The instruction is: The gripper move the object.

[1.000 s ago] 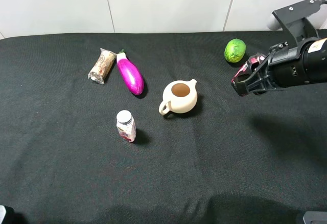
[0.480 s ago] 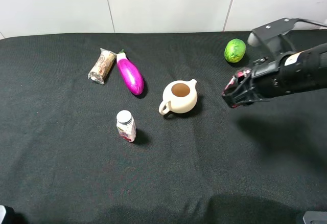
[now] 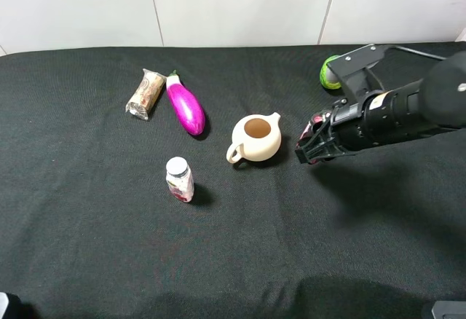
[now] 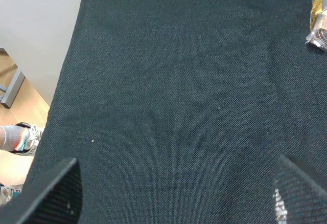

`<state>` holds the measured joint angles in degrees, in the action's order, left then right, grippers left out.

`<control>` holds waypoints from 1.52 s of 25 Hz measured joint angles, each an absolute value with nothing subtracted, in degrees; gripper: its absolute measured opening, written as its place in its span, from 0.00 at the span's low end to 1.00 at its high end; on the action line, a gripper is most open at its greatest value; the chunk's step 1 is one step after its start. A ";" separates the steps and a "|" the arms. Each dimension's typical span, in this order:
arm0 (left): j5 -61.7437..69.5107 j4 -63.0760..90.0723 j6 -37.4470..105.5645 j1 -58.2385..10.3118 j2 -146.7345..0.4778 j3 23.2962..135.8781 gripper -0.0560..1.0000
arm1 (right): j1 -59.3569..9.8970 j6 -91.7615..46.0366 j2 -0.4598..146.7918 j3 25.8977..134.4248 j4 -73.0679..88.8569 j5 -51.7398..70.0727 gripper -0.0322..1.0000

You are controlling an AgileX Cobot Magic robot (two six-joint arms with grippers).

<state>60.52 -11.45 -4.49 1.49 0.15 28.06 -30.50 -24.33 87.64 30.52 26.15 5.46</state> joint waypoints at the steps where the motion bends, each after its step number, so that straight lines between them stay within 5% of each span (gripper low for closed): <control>1: 60.52 -11.45 -4.49 1.49 0.15 28.06 0.80 | -30.70 -24.33 88.03 30.52 26.34 5.16 0.36; 38: 60.52 -11.45 -4.49 1.49 0.15 28.06 0.80 | -30.99 -24.17 93.41 30.45 26.93 -0.33 0.36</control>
